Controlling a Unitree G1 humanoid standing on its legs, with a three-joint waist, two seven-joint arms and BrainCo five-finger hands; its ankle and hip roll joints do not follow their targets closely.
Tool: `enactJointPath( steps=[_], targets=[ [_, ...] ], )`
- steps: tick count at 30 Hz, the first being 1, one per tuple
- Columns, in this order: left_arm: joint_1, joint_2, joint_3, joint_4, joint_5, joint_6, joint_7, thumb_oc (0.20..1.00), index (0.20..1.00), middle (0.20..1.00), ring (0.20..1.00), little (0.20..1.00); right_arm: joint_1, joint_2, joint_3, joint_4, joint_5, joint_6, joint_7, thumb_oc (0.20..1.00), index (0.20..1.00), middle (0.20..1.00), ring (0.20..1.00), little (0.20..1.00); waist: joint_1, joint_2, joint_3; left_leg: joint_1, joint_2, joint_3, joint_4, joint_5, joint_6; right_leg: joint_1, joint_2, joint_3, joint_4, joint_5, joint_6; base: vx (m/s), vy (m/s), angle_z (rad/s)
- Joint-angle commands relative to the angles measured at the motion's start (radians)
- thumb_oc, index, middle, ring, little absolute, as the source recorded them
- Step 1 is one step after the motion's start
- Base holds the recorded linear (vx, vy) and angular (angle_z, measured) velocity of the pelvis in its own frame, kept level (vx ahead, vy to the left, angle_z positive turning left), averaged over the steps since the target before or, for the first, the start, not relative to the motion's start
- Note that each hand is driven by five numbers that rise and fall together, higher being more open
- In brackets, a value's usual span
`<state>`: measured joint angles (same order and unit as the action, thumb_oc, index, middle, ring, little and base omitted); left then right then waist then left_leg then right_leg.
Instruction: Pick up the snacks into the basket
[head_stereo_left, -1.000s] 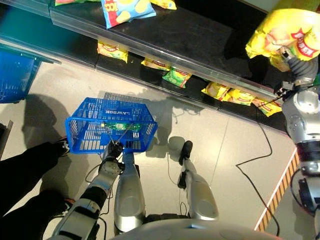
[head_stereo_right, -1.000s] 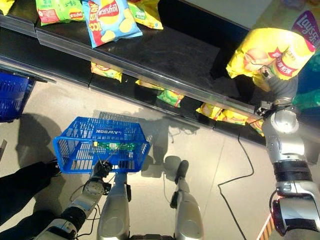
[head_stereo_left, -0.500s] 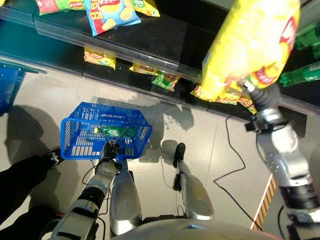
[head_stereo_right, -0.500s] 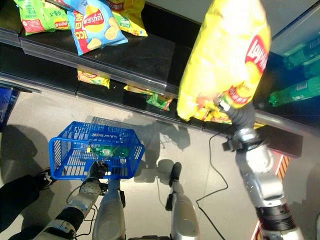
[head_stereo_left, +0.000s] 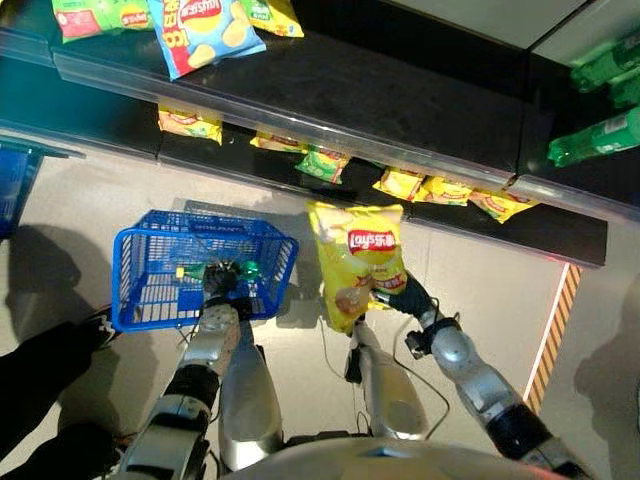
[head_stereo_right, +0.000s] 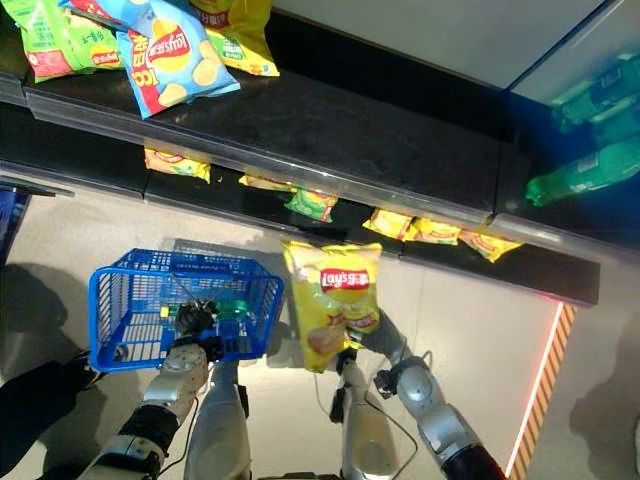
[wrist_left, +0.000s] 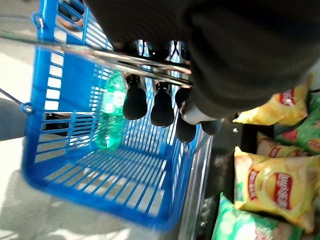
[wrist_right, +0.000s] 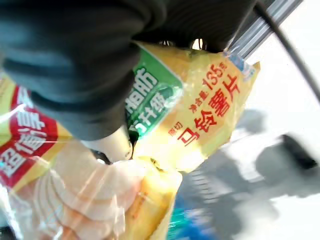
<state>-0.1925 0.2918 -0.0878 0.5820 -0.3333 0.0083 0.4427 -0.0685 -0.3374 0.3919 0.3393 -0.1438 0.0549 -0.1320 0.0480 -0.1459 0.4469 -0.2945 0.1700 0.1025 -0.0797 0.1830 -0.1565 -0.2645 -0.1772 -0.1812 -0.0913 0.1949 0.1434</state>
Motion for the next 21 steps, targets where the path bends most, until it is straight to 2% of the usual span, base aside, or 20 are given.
enactJointPath(
  steps=[1,5,9,13,14,21],
  targets=[
    [-0.054,0.026,0.001,-0.095,-0.009,-0.081,0.004,0.2,0.2,0.2,0.2,0.2,-0.054,0.014,-0.003,-0.017,-0.058,-0.026,-0.017,0.2,0.2,0.2,0.2,0.2,0.026,0.033,0.009,-0.038,-0.071,-0.027,-0.008,-0.006,0.047,-0.001,-0.031,-0.028,0.012,0.018,0.066,-0.02,0.003,0.07],
    [-0.09,0.016,-0.034,-0.141,-0.012,-0.083,-0.009,0.2,0.2,0.2,0.2,0.2,-0.103,0.033,0.029,0.069,-0.086,-0.017,-0.026,0.2,0.2,0.2,0.2,0.2,0.03,0.04,0.013,-0.046,-0.071,-0.031,-0.008,-0.004,0.044,-0.005,-0.032,-0.03,0.012,0.02,0.065,-0.02,0.009,0.06],
    [-0.192,-0.001,-0.133,-0.14,0.004,-0.069,-0.033,0.2,0.2,0.2,0.2,0.2,-0.233,0.068,0.094,0.226,-0.125,0.005,-0.05,0.2,0.2,0.2,0.2,0.2,0.036,0.05,0.022,-0.061,-0.077,-0.038,-0.008,0.0,0.042,-0.014,-0.035,-0.031,0.013,0.025,0.064,-0.02,0.003,0.07],
    [-0.22,-0.02,-0.196,-0.161,0.011,-0.069,-0.053,0.2,0.2,0.2,0.2,0.2,-0.351,0.094,0.147,0.348,-0.177,0.017,-0.08,0.2,0.2,0.2,0.2,0.2,0.049,0.062,0.032,-0.068,-0.08,-0.041,-0.008,0.001,0.042,-0.021,-0.038,-0.032,0.013,0.029,0.064,0.0,0.0,0.0],
    [-0.256,-0.038,-0.238,-0.163,0.015,-0.068,-0.055,0.2,0.2,0.2,0.2,0.2,-0.424,0.112,0.182,0.4,-0.194,0.026,-0.089,0.2,0.2,0.2,0.2,0.2,0.054,0.068,0.041,-0.076,-0.08,-0.041,-0.008,0.005,0.04,-0.03,-0.039,-0.031,0.013,0.033,0.064,0.0,0.0,0.0],
    [-0.369,-0.093,-0.356,-0.158,0.038,-0.062,-0.053,0.2,0.2,0.2,0.2,0.2,-0.574,0.207,0.265,0.549,-0.178,0.028,-0.116,0.2,0.2,0.2,0.2,0.2,0.07,0.082,0.071,-0.108,-0.078,-0.052,-0.008,0.019,0.034,-0.052,-0.035,-0.043,0.014,0.038,0.06,-0.01,-0.007,0.03]
  ],
)
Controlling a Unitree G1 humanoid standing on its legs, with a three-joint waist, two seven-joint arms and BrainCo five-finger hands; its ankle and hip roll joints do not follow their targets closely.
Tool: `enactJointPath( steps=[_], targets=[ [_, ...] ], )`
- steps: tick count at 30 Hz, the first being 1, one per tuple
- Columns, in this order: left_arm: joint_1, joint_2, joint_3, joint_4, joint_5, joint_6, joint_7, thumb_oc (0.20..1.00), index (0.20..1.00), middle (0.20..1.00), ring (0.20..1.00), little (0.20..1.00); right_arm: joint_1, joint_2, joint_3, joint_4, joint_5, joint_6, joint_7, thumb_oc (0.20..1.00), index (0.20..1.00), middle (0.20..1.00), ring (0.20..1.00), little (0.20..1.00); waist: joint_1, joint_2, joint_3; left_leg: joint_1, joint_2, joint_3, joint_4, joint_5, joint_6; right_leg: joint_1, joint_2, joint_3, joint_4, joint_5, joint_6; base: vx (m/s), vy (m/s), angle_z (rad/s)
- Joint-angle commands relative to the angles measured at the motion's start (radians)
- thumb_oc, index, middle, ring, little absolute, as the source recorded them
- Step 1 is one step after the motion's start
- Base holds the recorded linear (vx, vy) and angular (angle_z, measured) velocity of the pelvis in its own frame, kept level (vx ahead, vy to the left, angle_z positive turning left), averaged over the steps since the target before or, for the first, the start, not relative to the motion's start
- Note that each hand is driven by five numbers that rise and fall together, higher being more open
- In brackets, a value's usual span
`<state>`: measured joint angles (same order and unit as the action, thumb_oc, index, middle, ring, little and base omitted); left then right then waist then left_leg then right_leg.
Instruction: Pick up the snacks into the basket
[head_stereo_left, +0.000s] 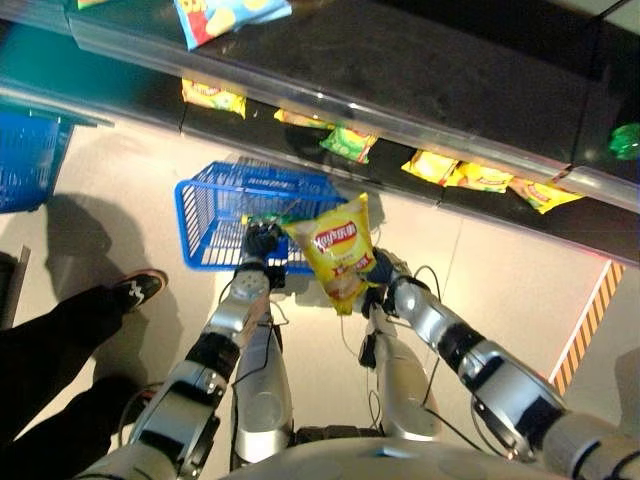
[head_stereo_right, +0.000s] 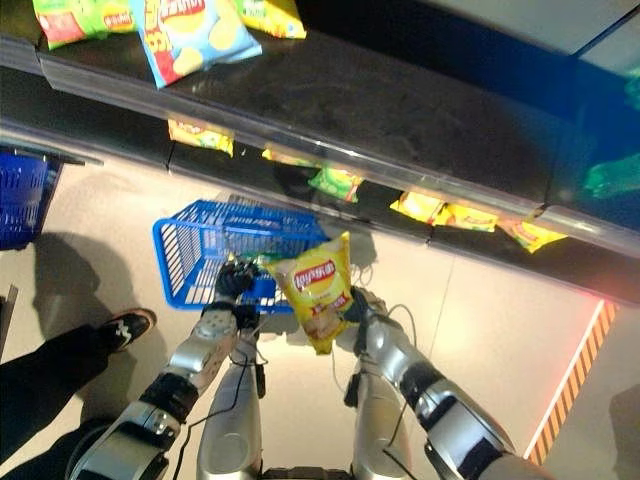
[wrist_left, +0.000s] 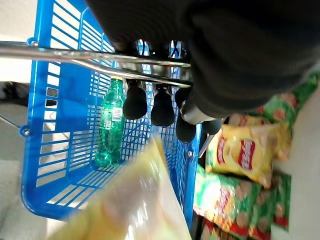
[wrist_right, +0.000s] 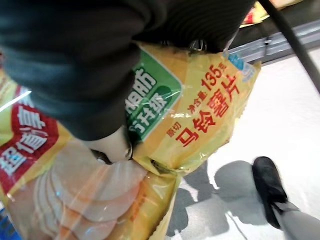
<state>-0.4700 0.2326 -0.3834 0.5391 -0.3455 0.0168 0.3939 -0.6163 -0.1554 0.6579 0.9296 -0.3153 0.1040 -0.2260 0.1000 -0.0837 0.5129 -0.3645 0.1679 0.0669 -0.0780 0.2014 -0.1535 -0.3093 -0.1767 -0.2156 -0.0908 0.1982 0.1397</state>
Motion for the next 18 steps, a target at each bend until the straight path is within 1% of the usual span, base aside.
enactJointPath(
  steps=[1,3,7,8,11,15,18],
  targets=[
    [-0.092,-0.033,-0.061,-0.115,0.05,-0.071,-0.004,0.2,0.2,0.2,0.2,0.2,-0.027,0.026,-0.002,-0.04,-0.006,-0.022,-0.022,0.2,0.2,0.2,0.2,0.2,0.018,0.019,0.005,-0.039,-0.075,-0.017,-0.009,0.001,0.031,-0.008,-0.036,-0.009,0.014,0.034,0.064,0.0,-0.013,0.06],
    [-0.097,-0.066,-0.1,-0.128,0.037,-0.07,-0.006,0.2,0.2,0.2,0.2,0.2,-0.064,0.066,0.016,-0.011,0.014,-0.02,-0.028,0.2,0.2,0.2,0.2,0.2,0.025,0.02,0.007,-0.058,-0.074,-0.021,-0.009,0.004,0.03,-0.022,-0.036,-0.012,0.012,0.037,0.064,0.01,-0.013,0.04],
    [-0.084,-0.092,-0.139,-0.174,0.006,-0.079,-0.012,0.2,0.2,0.2,0.2,0.2,-0.099,0.09,0.006,0.038,0.054,-0.021,-0.043,0.2,0.2,0.2,0.2,0.2,0.033,0.026,0.007,-0.083,-0.076,-0.026,-0.009,0.008,0.03,-0.041,-0.039,-0.019,0.01,0.04,0.065,0.01,-0.01,0.06],
    [-0.078,-0.102,-0.176,-0.213,-0.005,-0.081,-0.021,0.2,0.2,0.2,0.2,0.2,-0.135,0.1,-0.009,0.102,0.082,-0.019,-0.062,0.2,0.2,0.2,0.2,0.2,0.045,0.036,0.007,-0.105,-0.08,-0.033,-0.009,0.01,0.03,-0.056,-0.04,-0.026,0.008,0.042,0.064,0.01,-0.013,0.03],
    [-0.075,-0.114,-0.236,-0.284,-0.022,-0.085,-0.039,0.2,0.2,0.2,0.2,0.2,-0.213,0.119,-0.018,0.197,0.086,-0.015,-0.089,0.2,0.2,0.2,0.2,0.2,0.07,0.06,0.007,-0.15,-0.088,-0.04,-0.009,0.016,0.029,-0.086,-0.043,-0.036,0.006,0.046,0.064,0.0,0.0,0.07],
    [-0.078,-0.123,-0.277,-0.358,-0.047,-0.102,-0.034,0.2,0.2,0.2,0.2,0.2,-0.289,0.14,-0.046,0.275,0.103,-0.014,-0.125,0.2,0.2,0.2,0.2,0.2,0.101,0.092,0.007,-0.206,-0.1,-0.051,-0.009,0.022,0.03,-0.131,-0.047,-0.047,0.004,0.052,0.065,0.0,0.002,0.08],
    [-0.08,-0.125,-0.286,-0.394,-0.069,-0.111,-0.031,0.2,0.2,0.2,0.2,0.2,-0.341,0.119,-0.067,0.308,0.096,-0.014,-0.163,0.2,0.2,0.2,0.2,0.2,0.124,0.119,0.007,-0.248,-0.109,-0.06,-0.009,0.028,0.028,-0.163,-0.051,-0.057,0.004,0.055,0.067,-0.01,0.016,0.15]
  ],
)
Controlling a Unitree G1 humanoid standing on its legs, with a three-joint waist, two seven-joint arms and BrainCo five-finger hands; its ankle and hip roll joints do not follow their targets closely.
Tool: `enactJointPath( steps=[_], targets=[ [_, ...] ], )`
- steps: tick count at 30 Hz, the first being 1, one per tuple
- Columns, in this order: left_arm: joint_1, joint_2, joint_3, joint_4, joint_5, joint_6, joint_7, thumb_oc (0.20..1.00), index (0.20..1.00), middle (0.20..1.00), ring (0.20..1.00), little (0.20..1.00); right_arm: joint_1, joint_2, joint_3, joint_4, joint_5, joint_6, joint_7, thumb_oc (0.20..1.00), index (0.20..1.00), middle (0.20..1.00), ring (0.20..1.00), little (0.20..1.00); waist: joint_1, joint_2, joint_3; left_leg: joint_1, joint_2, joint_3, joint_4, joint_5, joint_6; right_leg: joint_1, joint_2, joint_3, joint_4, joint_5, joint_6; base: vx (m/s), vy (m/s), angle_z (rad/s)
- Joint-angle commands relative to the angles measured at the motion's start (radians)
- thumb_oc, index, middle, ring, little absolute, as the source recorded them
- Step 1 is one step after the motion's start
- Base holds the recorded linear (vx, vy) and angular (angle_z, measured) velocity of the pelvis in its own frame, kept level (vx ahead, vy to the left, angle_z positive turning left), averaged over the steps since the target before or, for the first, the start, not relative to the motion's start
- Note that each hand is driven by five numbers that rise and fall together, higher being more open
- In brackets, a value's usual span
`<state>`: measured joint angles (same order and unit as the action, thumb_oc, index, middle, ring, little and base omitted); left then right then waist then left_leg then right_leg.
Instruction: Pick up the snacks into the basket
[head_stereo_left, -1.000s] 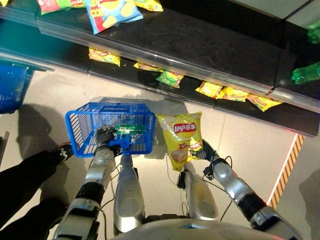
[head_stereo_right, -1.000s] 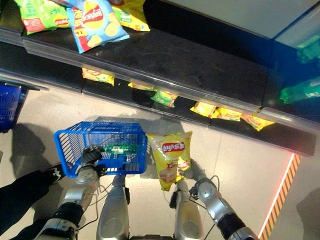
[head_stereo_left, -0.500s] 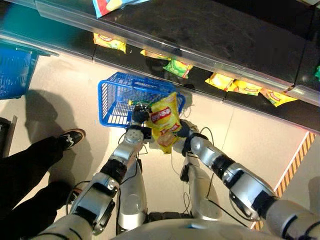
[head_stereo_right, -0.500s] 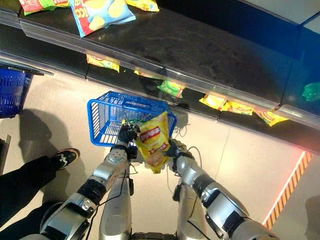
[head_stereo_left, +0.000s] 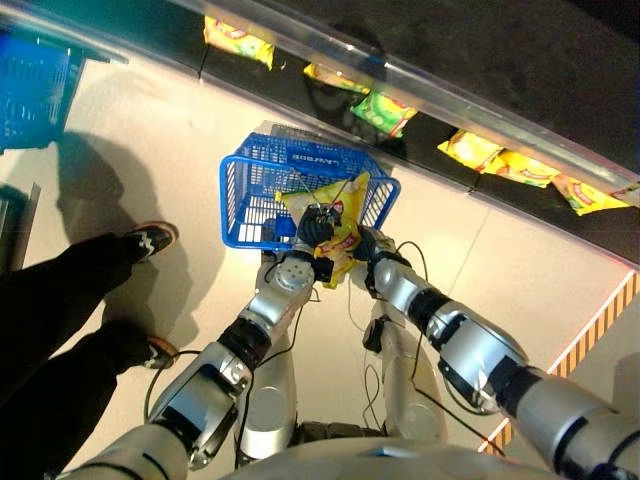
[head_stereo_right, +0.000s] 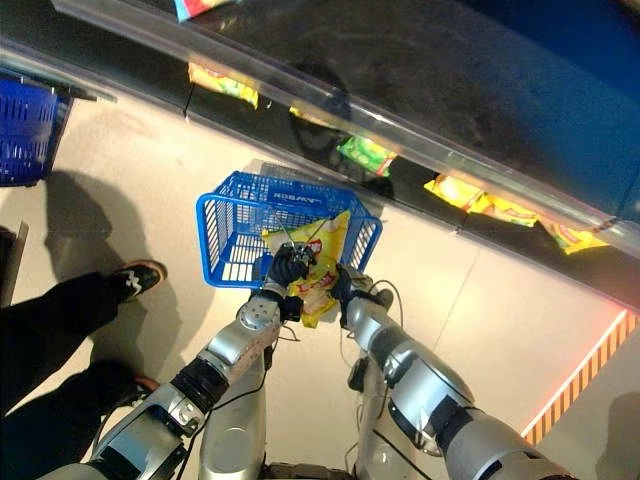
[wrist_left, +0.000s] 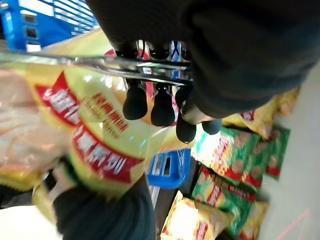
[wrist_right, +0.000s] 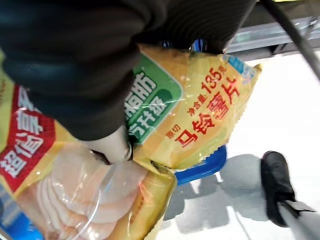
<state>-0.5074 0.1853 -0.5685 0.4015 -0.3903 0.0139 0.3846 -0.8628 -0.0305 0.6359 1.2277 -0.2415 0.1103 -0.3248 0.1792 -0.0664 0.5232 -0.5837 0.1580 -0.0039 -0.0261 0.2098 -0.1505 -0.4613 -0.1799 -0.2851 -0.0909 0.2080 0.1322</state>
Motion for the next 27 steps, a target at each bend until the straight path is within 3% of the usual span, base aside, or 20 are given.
enactJointPath(
  steps=[1,2,4,16,27],
  targets=[
    [-0.044,-0.078,-0.101,-0.263,-0.03,-0.109,-0.024,0.2,0.2,0.2,0.2,0.2,-0.096,-0.011,-0.049,0.013,0.023,-0.023,-0.069,0.2,0.2,0.2,0.2,0.2,0.05,0.109,-0.003,-0.039,-0.103,0.009,-0.061,0.022,0.025,-0.02,-0.048,0.009,0.004,0.047,0.075,0.0,0.033,0.14],
    [-0.048,-0.081,-0.098,-0.269,-0.038,-0.112,-0.019,0.2,0.2,0.2,0.2,0.2,-0.1,-0.016,-0.056,0.011,0.032,-0.026,-0.078,0.2,0.2,0.2,0.2,0.2,0.053,0.114,-0.003,-0.045,-0.105,0.007,-0.061,0.022,0.025,-0.024,-0.05,0.008,0.004,0.047,0.076,0.01,0.013,0.11],
    [-0.062,-0.09,-0.093,-0.274,-0.064,-0.113,-0.011,0.2,0.2,0.2,0.2,0.2,-0.106,-0.024,-0.08,0.021,0.076,-0.027,-0.078,1.0,1.0,1.0,1.0,1.0,0.06,0.124,-0.003,-0.06,-0.111,0.0,-0.061,0.026,0.024,-0.031,-0.054,0.002,0.004,0.046,0.078,0.01,0.016,0.14],
    [-0.084,-0.11,-0.105,-0.349,-0.17,-0.115,-0.031,0.2,0.2,0.2,0.2,0.2,-0.117,-0.057,-0.136,0.067,0.191,-0.025,-0.051,1.0,1.0,1.0,1.0,1.0,0.087,0.149,-0.003,-0.088,-0.129,-0.021,-0.061,0.016,0.025,-0.038,-0.065,-0.027,0.004,0.042,0.086,0.01,0.005,0.1],
    [-0.06,-0.087,-0.045,-0.263,-0.102,-0.1,-0.008,0.2,0.2,0.2,0.2,0.2,0.001,-0.021,-0.199,0.027,0.315,-0.065,-0.051,1.0,1.0,1.0,1.0,1.0,0.066,0.139,-0.003,-0.058,-0.126,-0.014,-0.061,0.016,0.02,-0.008,-0.071,-0.029,0.004,0.039,0.086,0.0,0.003,0.01]
  ],
)
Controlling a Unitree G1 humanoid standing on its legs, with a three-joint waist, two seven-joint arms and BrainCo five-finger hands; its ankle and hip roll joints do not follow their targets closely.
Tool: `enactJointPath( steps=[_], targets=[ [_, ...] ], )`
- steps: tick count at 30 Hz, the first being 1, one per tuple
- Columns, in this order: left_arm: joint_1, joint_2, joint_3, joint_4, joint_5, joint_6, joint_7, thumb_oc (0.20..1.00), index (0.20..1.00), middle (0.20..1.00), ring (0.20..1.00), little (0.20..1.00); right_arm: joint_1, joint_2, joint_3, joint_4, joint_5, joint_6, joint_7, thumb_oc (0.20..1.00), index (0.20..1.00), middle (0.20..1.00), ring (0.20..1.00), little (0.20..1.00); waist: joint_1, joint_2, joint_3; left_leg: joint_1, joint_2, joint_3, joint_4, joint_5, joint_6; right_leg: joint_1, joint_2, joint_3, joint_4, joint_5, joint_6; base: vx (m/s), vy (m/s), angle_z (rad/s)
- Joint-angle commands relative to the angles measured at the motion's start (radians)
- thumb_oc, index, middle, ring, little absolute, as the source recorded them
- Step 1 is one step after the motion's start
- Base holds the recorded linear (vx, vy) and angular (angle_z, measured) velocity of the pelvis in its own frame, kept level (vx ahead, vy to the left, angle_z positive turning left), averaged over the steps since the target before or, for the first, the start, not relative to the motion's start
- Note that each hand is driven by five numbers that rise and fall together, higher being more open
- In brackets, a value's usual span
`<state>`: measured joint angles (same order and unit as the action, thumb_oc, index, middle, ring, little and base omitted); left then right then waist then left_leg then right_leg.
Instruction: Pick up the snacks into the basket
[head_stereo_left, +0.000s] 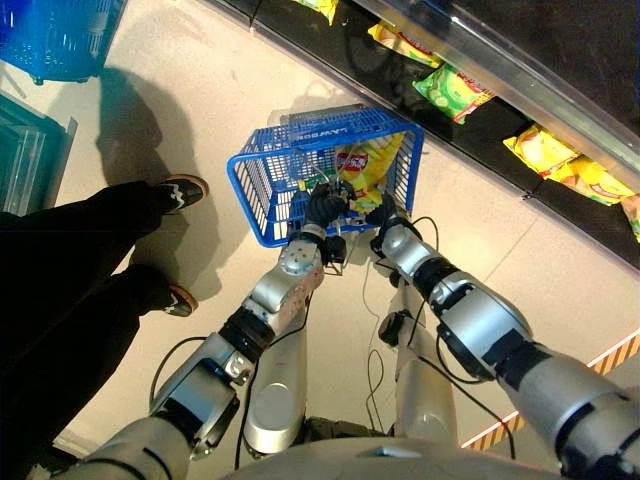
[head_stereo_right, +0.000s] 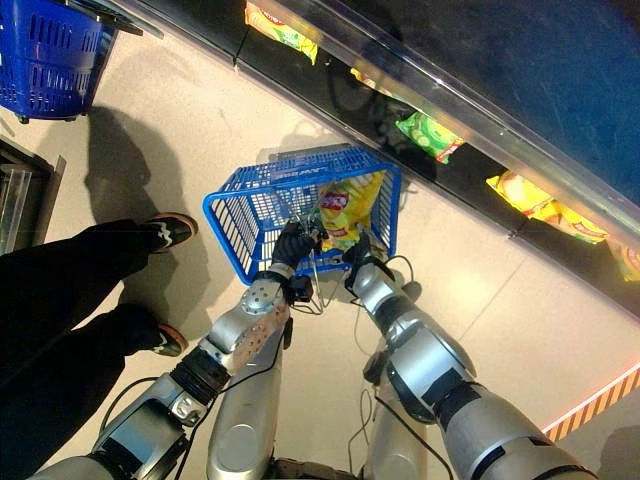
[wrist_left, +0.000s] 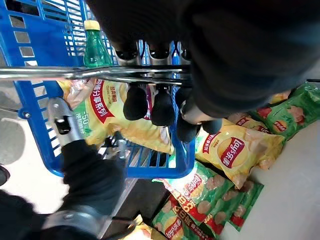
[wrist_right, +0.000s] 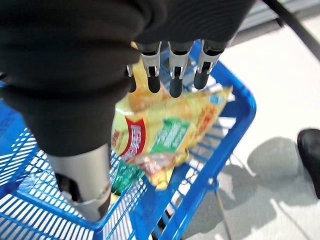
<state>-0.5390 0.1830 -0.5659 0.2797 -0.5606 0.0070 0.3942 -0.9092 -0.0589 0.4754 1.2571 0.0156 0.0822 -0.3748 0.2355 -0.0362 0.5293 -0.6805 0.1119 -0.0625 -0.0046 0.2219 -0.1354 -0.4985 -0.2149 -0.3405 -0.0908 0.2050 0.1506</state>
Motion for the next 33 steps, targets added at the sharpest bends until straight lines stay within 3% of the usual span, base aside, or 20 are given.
enactJointPath(
  steps=[1,4,11,16,23,25,28,33],
  targets=[
    [-0.003,-0.061,-0.013,-0.092,0.099,-0.089,-0.001,0.2,0.2,0.2,0.2,0.2,0.109,0.0,-0.05,-0.034,0.089,-0.055,-0.009,1.0,1.0,1.0,1.0,1.0,-0.005,0.096,-0.009,0.062,-0.073,0.049,-0.083,-0.005,0.003,0.045,-0.033,0.032,0.004,0.035,0.066,-0.01,0.019,0.03],
    [0.023,-0.029,0.037,-0.029,0.135,-0.079,0.015,0.2,0.2,0.2,0.2,0.2,0.185,-0.015,-0.061,-0.065,0.107,-0.069,-0.011,1.0,1.0,1.0,1.0,1.0,-0.022,0.079,-0.009,0.075,-0.07,0.055,-0.083,-0.001,0.004,0.056,-0.031,0.035,0.004,0.037,0.065,0.0,0.005,0.01],
    [0.127,0.041,0.214,0.307,0.222,-0.059,0.032,0.2,0.2,0.2,0.2,0.2,0.416,-0.115,-0.183,-0.099,0.139,-0.091,-0.033,1.0,1.0,1.0,1.0,1.0,-0.078,0.017,-0.009,0.185,-0.057,0.065,-0.083,-0.02,0.01,0.155,-0.025,0.038,0.005,0.022,0.065,0.01,0.014,0.0],
    [0.146,0.045,0.27,0.518,0.275,-0.022,0.006,0.2,0.2,0.2,0.2,0.2,0.489,-0.154,-0.251,-0.081,0.134,-0.077,-0.024,1.0,1.0,1.0,1.0,1.0,-0.108,0.006,-0.009,0.28,-0.078,0.081,-0.083,-0.036,0.025,0.237,-0.044,0.045,0.017,0.015,0.07,0.07,0.087,-0.02],
    [0.202,0.035,0.345,0.843,0.395,0.029,-0.045,0.2,0.2,0.2,0.2,0.2,0.636,-0.145,-0.339,-0.007,0.139,-0.057,0.02,1.0,1.0,1.0,1.0,1.0,-0.16,-0.024,-0.125,0.422,-0.079,0.109,-0.083,-0.085,0.048,0.328,-0.044,0.076,0.047,-0.034,0.059,0.13,0.023,-0.11],
    [0.242,0.03,0.359,0.944,0.474,0.052,-0.074,0.2,0.2,0.2,0.2,0.2,0.689,-0.145,-0.36,0.075,0.109,-0.035,0.059,1.0,1.0,1.0,1.0,1.0,-0.176,-0.026,-0.2,0.477,-0.072,0.114,-0.083,-0.104,0.054,0.367,-0.037,0.086,0.067,-0.07,0.05,0.19,-0.042,-0.12],
    [0.291,0.03,0.377,0.988,0.529,0.058,-0.104,0.2,0.2,0.2,0.2,0.2,0.74,-0.14,-0.384,0.122,0.078,-0.019,0.088,1.0,1.0,1.0,1.0,1.0,-0.191,-0.019,-0.27,0.536,-0.057,0.119,-0.083,-0.12,0.055,0.403,-0.03,0.101,0.098,-0.104,0.043,0.17,-0.059,-0.12],
    [0.374,0.009,0.452,1.027,0.506,0.052,-0.133,0.2,0.2,0.2,0.2,0.2,0.793,-0.127,-0.397,0.148,0.033,-0.006,0.126,1.0,1.0,1.0,1.0,1.0,-0.197,-0.012,-0.375,0.613,-0.024,0.129,-0.083,-0.135,0.042,0.466,-0.009,0.114,0.098,-0.129,0.04,0.12,-0.078,-0.19]
  ],
)
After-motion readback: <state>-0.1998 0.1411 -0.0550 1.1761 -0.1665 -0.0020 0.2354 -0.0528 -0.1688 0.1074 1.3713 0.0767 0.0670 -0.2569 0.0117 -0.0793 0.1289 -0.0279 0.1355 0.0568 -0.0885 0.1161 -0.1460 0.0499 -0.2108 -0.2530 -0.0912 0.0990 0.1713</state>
